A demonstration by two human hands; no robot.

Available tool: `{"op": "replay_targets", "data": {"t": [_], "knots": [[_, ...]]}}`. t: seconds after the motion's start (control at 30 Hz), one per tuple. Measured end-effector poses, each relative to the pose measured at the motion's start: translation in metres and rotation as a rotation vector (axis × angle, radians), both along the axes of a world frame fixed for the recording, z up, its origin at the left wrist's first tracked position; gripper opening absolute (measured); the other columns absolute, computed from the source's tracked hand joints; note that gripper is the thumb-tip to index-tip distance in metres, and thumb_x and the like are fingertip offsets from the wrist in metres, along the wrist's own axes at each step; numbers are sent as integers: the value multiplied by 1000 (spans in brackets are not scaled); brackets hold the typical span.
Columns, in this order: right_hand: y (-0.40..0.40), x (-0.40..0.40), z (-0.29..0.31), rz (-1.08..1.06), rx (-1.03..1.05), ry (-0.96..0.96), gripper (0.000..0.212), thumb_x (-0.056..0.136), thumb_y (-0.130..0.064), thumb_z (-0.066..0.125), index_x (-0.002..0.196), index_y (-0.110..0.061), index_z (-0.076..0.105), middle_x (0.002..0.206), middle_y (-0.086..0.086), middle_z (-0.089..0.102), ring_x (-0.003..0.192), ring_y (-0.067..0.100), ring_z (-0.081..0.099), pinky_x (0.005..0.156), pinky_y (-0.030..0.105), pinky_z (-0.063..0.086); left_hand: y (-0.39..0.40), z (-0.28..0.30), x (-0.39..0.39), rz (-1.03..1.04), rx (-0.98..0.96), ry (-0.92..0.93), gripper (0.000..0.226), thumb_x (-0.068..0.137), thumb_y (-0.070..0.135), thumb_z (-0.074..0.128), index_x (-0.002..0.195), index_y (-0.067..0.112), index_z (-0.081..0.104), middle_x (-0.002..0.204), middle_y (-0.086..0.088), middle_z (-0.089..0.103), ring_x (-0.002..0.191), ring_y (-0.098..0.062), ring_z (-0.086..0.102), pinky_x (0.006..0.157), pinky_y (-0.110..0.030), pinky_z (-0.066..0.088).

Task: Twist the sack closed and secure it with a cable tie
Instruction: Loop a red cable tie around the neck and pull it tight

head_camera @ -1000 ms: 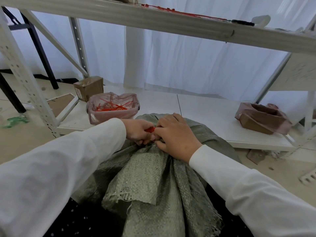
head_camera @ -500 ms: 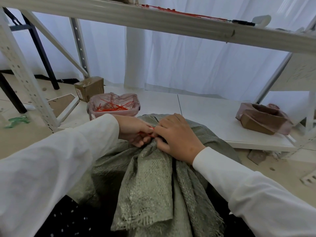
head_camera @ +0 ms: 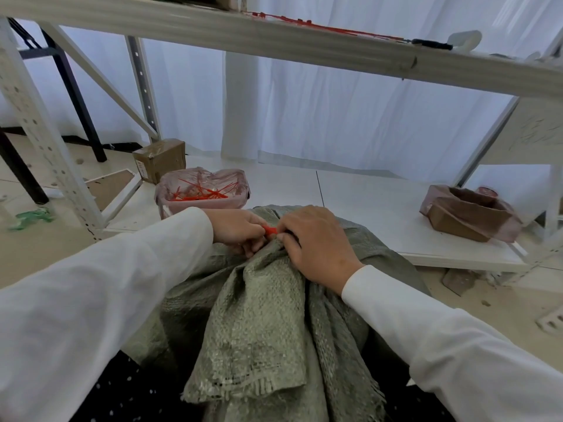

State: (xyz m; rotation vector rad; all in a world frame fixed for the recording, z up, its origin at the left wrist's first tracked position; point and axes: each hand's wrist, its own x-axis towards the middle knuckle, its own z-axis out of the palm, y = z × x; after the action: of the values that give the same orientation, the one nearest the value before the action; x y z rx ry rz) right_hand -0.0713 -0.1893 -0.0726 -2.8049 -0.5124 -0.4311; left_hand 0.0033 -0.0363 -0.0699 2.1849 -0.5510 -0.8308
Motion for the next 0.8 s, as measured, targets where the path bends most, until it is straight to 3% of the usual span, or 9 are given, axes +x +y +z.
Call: {"op": "replay_targets", "data": {"t": [0.13,0.3,0.43,0.53,0.8], "knots": [[9,-2,-6,9,-130,-15,15,94,-24,46,98,-20,60,98,-2,65,108,22,50,100,39,23,2,2,-2,-11,-20,-36,34,99,7,30,75,16,52,61,-1,48,40,0,52,55,-21,38],[14,-1,-8,3,-103,-66,11,88,-17,55,94,-20,64,85,1,69,98,26,57,95,45,30,6,-2,-5,53,-85,106,34,100,11,29,80,19,55,54,7,61,44,-3,59,53,-19,40],[16,2,-15,-43,-135,-157,6,79,-18,59,78,-20,64,68,-2,66,82,26,61,87,38,30,13,1,-5,22,-114,190,33,100,8,30,86,20,57,61,8,68,51,-1,63,53,-15,44],[17,3,-18,-61,-148,-187,8,77,-21,58,72,-20,64,62,-3,65,76,24,62,82,40,43,15,5,-5,13,-98,195,32,100,7,29,90,19,57,64,7,68,54,-1,65,52,-12,47],[22,5,-17,-101,-139,-215,11,72,-21,55,65,-17,63,63,-2,64,74,24,62,82,45,48,21,13,-1,-59,24,131,31,100,9,28,122,10,50,57,10,68,55,2,65,57,-12,47]]}}
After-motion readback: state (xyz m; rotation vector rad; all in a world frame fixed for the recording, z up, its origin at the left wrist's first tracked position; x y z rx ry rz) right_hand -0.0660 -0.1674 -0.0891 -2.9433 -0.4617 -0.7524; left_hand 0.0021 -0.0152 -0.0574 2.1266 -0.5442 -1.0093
